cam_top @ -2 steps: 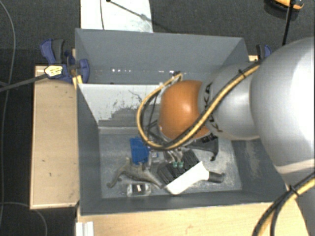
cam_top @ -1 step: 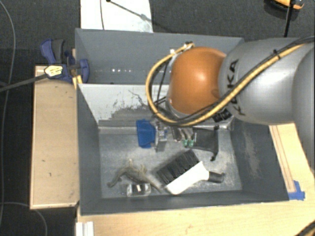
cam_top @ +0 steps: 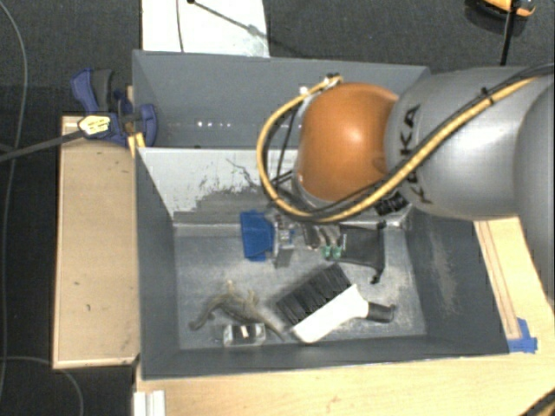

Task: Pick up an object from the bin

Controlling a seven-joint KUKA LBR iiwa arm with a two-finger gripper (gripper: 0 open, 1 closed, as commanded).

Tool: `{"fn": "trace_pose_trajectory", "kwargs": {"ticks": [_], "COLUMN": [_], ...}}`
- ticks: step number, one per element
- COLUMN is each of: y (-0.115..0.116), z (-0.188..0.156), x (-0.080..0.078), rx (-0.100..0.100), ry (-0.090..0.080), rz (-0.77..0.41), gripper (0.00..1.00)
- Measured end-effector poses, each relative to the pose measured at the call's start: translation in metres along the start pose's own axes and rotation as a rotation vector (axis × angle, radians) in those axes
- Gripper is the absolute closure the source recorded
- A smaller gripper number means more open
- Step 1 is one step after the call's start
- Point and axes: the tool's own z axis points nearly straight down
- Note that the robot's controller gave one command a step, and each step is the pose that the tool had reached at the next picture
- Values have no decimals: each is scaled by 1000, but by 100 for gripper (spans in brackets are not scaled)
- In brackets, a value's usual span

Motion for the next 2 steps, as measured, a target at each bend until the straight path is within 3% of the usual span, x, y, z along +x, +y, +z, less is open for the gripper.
{"fn": "trace_pose_trajectory", "kwargs": {"ticks": [1,2], "y": [0,26], "z": [-2,7], "x": [-1,-36], "rx": [0,-1], "ry": [1,-3], "rz": [-1,-231], "gripper": [100,100]}}
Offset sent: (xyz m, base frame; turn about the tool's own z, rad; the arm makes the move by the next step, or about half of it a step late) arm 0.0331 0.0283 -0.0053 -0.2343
